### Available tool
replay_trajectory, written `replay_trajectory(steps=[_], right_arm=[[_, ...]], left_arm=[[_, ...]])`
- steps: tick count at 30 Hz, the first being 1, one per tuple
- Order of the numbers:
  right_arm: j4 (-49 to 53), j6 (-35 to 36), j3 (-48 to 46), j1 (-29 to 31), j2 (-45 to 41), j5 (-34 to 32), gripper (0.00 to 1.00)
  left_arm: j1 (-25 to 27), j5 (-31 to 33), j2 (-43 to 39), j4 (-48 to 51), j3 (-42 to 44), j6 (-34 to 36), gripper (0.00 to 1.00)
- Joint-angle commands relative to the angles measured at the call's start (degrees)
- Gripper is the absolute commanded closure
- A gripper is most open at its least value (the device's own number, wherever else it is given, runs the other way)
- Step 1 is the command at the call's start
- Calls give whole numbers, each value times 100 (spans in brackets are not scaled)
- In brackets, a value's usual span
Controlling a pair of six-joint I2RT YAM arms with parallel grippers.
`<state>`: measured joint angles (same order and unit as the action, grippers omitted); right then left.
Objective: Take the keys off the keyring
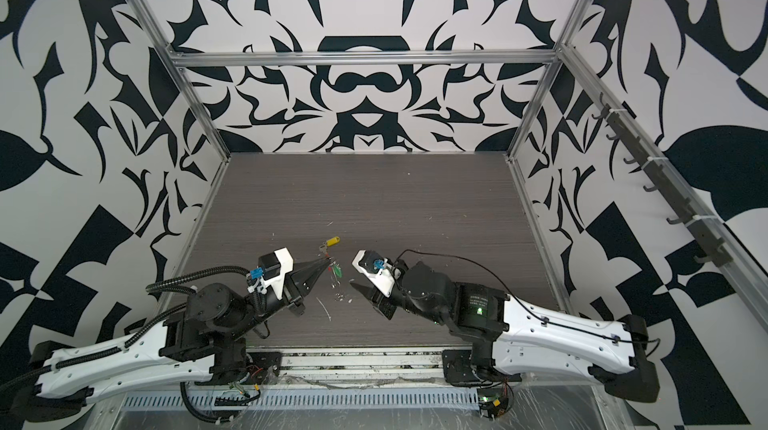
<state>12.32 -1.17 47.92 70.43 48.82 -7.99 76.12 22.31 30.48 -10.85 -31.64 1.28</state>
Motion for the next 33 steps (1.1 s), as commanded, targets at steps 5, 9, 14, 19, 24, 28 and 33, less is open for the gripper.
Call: replay_trajectory(steps=[5,9,14,19,24,28,33], right_arm=[[-723,-107,566,-1140,131,2566,52],[-1078,-389,701,-1420,370,3828,51],[-1458,-684,698,-1425,555,4298,47],[-1546,-779,710,-1425,677,4383,48],[-1679,-806,670,-1421,741,4321,53],[-1705,-829,710,-1423,827,4393,60],[-1712,-876,688,-1424,856,4437,69]], left_arm=[[-27,-501,-197,39,-145,-62,100],[-26,-541,-278,68,-116,-132,100],[-27,-693,-365,31,-70,-180,100],[-27,-823,-420,-6,-45,-231,100],[-25,-942,-463,-48,-1,-284,100],[-27,-952,-455,-64,9,-327,100],[-25,-880,-455,-75,17,-321,100]])
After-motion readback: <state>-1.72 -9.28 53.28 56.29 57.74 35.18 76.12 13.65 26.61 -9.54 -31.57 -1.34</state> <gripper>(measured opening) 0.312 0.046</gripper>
